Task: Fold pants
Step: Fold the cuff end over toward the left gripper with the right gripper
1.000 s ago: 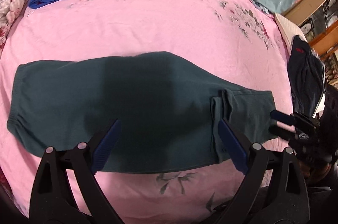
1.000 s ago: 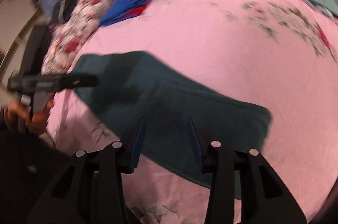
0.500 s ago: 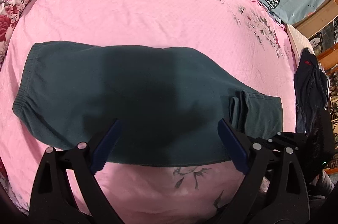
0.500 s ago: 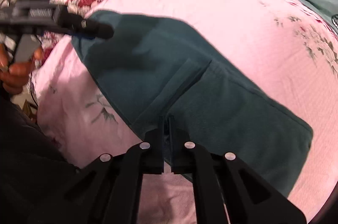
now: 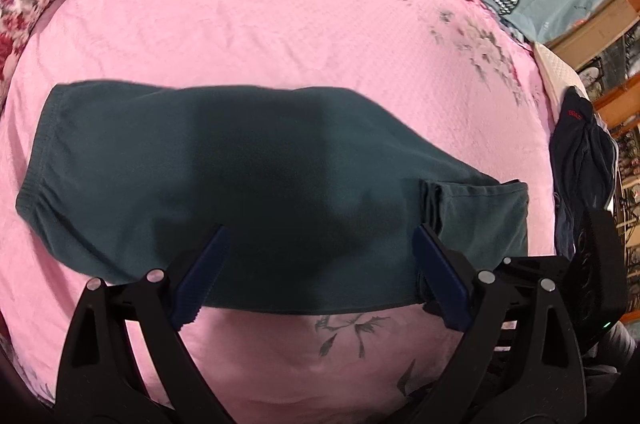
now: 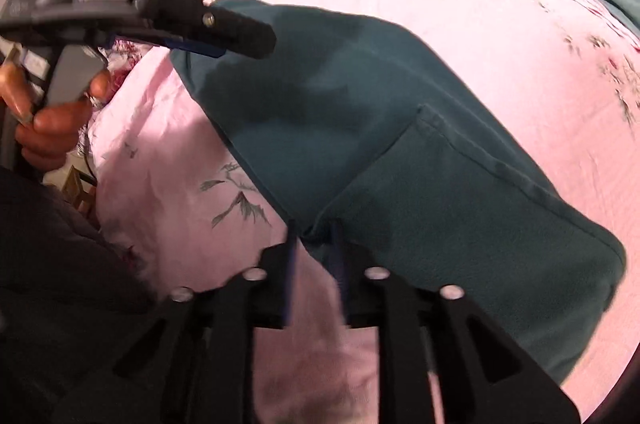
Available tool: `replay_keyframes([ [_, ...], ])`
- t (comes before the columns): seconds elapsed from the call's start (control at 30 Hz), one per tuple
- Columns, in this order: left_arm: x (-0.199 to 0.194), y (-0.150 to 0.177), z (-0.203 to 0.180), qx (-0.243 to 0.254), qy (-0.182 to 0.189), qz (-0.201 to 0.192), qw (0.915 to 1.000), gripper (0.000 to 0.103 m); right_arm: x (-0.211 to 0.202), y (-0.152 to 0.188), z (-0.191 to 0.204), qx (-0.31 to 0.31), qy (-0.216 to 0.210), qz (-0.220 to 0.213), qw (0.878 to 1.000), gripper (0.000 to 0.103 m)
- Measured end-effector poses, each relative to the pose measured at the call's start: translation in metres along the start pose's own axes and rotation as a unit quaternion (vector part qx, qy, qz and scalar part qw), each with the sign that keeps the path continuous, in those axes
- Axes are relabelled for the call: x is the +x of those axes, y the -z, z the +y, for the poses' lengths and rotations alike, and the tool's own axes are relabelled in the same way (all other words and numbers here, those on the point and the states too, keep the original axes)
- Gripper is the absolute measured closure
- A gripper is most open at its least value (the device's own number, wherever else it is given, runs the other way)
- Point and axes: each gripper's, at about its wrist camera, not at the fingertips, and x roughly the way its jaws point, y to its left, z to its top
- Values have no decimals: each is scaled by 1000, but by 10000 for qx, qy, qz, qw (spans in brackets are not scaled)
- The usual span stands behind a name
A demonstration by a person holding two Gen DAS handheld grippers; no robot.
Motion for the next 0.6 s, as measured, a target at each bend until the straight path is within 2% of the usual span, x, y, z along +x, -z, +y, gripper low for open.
replay_keyframes([
  [0.07, -3, -2, -13, 223, 148, -146, 9995, 10, -31, 6, -8, 163, -291, -382, 9987, 75],
  [0.17, -7, -4, -48, 808, 624, -320, 9943, 18, -68, 21, -41, 814, -229, -798, 9932, 75],
  [0.23, -3, -3, -77, 1274, 1003, -255, 9864, 38, -85, 35, -70, 1387, -39, -1010, 9852, 75],
  [0.27, 0, -2, -88, 1460, 1123, -219, 9826, 43, -91, 43, -86, 1645, 136, -1062, 9806, 75],
  [0.33, 15, 3, -117, 1972, 1330, -8, 9713, 62, -96, 54, -108, 1966, 445, -1076, 9736, 77],
  [0.43, 40, 11, -137, 2378, 1260, 276, 9627, 66, -102, 66, -140, 2409, 568, -1245, 9609, 81],
  [0.53, 74, 16, -130, 2275, 830, 678, 9679, 67, -97, 66, -158, 2535, 487, -1329, 9569, 82],
  [0.6, 87, 18, -118, 2003, 796, 794, 9733, 69, -85, 67, -172, 2515, 284, -1193, 9601, 82],
])
